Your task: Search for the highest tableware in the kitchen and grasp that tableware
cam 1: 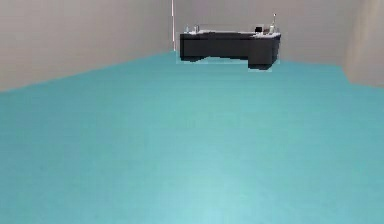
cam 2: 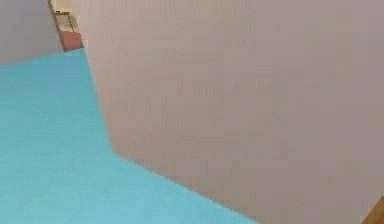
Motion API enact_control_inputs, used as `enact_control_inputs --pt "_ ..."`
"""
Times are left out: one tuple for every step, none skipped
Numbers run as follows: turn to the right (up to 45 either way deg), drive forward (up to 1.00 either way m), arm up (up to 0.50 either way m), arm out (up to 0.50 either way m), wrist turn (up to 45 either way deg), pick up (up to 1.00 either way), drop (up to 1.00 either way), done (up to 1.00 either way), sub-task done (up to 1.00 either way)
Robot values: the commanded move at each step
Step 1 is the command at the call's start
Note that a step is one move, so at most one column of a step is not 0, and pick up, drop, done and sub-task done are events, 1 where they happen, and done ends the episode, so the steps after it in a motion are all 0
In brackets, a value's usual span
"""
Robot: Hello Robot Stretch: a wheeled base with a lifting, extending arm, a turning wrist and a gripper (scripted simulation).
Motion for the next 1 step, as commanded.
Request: enact_control_inputs --pt "0.0 1.0 0.0 0.0 0.0 0.0 0.0 0.0 0.0"
